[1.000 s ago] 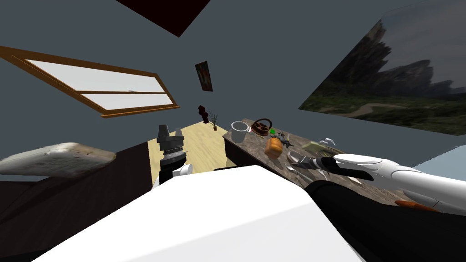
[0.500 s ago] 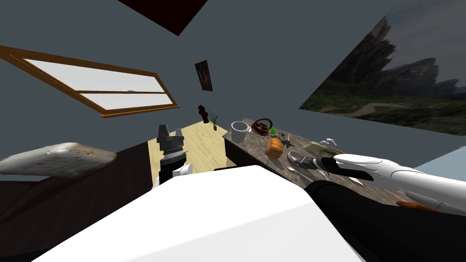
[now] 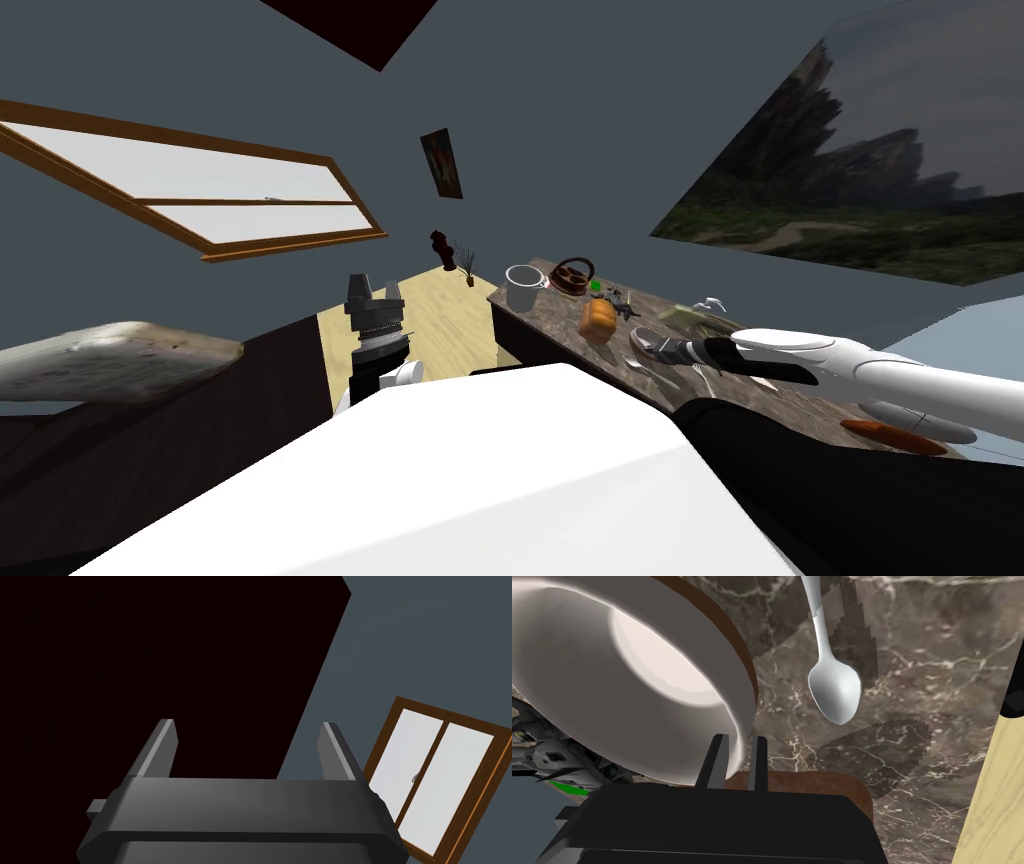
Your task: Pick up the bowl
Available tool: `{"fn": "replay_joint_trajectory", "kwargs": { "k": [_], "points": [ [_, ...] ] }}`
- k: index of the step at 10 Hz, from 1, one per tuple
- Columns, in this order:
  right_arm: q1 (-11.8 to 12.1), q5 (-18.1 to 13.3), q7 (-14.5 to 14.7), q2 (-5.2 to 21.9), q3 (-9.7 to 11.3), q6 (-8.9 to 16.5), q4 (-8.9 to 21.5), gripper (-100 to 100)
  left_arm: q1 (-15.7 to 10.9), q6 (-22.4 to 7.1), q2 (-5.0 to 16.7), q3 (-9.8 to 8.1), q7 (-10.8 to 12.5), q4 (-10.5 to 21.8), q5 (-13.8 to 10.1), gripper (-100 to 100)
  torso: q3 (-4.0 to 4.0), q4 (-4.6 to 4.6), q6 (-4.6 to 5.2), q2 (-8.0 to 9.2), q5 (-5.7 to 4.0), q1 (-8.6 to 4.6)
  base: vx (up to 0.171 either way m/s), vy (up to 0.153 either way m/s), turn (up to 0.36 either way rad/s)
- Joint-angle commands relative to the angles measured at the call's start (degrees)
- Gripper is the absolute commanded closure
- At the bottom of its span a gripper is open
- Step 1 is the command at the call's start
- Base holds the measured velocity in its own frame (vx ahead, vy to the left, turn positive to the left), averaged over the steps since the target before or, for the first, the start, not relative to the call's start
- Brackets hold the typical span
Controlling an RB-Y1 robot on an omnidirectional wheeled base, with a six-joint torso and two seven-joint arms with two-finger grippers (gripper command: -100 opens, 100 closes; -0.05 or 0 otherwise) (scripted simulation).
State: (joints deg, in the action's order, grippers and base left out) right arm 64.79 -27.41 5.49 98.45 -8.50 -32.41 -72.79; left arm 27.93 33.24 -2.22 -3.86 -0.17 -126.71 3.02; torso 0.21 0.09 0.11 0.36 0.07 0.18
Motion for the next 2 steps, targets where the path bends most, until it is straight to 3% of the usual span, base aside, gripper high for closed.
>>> {"fn": "replay_joint_trajectory", "kwargs": {
  "k": [1,2],
  "points": [
    [0.0,0.0,0.0,0.0,0.0,0.0,0.0,100,0.0,0.0,0.0,0.0,0.0,0.0,0.0,0,0.0,0.0,0.0,0.0,0.0,0.0,-0.027,0.01,-0.015],
    [0.0,0.01,-0.16,0.13,-0.03,-0.06,-0.02,0,0.0,0.0,0.0,0.0,0.0,0.0,0.0,0,-0.03,-0.01,0.0,-0.07,-0.01,-0.03,0.0,0.0,0.0]
  ]
}}
